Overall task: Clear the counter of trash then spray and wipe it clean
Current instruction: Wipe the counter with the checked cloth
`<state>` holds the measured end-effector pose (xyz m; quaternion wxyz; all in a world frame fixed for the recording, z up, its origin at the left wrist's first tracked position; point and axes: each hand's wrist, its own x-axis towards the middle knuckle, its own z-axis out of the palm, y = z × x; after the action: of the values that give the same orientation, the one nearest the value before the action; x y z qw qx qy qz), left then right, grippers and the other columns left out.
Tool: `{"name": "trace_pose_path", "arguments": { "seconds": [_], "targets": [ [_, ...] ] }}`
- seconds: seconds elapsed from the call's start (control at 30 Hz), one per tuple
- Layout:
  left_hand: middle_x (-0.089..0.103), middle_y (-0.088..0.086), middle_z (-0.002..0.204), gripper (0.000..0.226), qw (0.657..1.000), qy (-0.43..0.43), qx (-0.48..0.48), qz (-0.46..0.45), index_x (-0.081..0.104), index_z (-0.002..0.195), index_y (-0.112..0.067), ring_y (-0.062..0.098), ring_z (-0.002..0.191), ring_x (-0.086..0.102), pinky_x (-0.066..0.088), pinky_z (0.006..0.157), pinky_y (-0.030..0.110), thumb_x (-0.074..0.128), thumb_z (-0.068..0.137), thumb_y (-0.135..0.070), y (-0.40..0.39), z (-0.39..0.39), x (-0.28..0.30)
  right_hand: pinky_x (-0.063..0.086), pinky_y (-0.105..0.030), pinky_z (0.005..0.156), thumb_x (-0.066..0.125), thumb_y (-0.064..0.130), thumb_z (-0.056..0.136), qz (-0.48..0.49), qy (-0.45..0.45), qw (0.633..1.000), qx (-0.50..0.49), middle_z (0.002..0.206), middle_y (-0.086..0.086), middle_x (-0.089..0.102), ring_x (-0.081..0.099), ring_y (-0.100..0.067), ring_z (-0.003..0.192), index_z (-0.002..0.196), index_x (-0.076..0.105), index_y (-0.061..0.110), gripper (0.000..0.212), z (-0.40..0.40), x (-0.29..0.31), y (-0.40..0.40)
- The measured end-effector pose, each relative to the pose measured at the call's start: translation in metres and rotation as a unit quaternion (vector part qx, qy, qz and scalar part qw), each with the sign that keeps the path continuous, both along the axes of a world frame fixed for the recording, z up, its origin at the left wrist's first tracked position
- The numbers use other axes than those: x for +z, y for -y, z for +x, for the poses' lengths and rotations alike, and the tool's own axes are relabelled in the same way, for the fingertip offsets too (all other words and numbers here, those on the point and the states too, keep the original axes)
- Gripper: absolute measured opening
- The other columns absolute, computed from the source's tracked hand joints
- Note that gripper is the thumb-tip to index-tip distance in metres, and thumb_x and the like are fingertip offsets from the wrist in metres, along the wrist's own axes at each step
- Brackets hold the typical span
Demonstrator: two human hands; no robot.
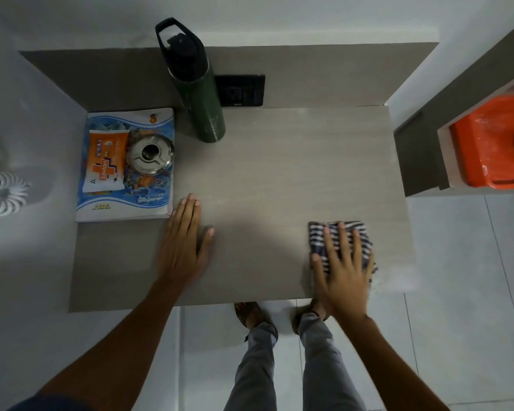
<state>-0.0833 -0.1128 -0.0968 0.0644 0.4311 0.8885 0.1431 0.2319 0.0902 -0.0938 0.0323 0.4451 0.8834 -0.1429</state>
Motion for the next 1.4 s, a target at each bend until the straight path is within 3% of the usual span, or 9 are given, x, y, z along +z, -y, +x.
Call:
{"name": "trace_pose_path", "arguments": {
  "seconds": [0.2,0.37,0.73,1.0,1.17,1.4],
  "targets": [
    [0.017,0.007,0.183,0.079,1.000,0.002,0.008,0.010,0.020,0.173,-0.010,0.021,0.172,0.014,0.017,0.141,0.041,0.032,0.112,-0.060,0.001,-0.001,0.000,0.004,-0.072,0.133,0.019,0.067,0.110,-0.004,-0.018,0.997,-0.072,0.185,0.004,-0.005,-0.007,-0.031,0.171,0.173,-0.007,0.043,0.072,-0.037,0.007,-0.055],
    [0.014,0.008,0.184,0.083,1.000,0.014,0.009,0.026,0.017,0.173,-0.008,0.022,0.172,0.013,0.020,0.140,0.044,0.037,0.111,-0.060,0.002,-0.001,0.000,0.007,-0.074,0.131,0.019,0.061,0.112,0.000,-0.022,0.997,-0.067,0.185,-0.002,0.000,-0.003,-0.035,0.171,0.175,0.005,0.033,0.070,-0.104,0.011,-0.074],
    [0.013,0.013,0.184,0.092,1.000,0.022,0.014,-0.017,0.017,0.173,-0.006,0.028,0.171,0.015,0.020,0.139,0.048,0.045,0.106,-0.063,0.000,-0.001,0.005,0.004,-0.070,0.133,0.023,0.054,0.114,0.002,-0.048,0.988,0.147,0.185,-0.003,0.006,0.001,-0.033,0.171,0.175,0.015,0.032,0.066,-0.227,0.007,-0.007],
    [0.017,0.013,0.183,0.091,0.999,0.027,0.019,0.005,0.019,0.172,-0.005,0.027,0.171,0.018,0.021,0.139,0.047,0.046,0.106,-0.061,0.000,0.001,0.006,0.013,-0.071,0.132,0.031,0.054,0.114,0.021,-0.079,0.958,0.276,0.183,-0.006,0.019,0.015,-0.036,0.169,0.172,0.029,0.032,0.062,-0.212,-0.009,0.025],
    [0.024,0.013,0.181,0.086,0.999,0.022,0.013,0.041,0.027,0.170,-0.003,0.026,0.170,0.022,0.027,0.137,0.050,0.036,0.110,-0.064,0.002,0.000,0.005,0.003,-0.066,0.133,0.031,0.054,0.114,0.012,-0.093,0.960,0.263,0.184,-0.004,0.011,0.007,-0.034,0.171,0.173,0.023,0.032,0.064,-0.186,-0.013,0.053],
    [0.018,0.005,0.183,0.077,0.998,0.049,0.023,0.042,0.020,0.173,-0.010,0.019,0.171,0.015,0.019,0.140,0.043,0.027,0.113,-0.058,0.003,-0.001,0.001,-0.014,-0.062,0.133,0.029,0.054,0.115,0.017,-0.079,0.964,0.253,0.185,-0.002,0.003,-0.002,-0.031,0.172,0.175,0.017,0.035,0.064,-0.150,-0.014,0.087]
  ]
}}
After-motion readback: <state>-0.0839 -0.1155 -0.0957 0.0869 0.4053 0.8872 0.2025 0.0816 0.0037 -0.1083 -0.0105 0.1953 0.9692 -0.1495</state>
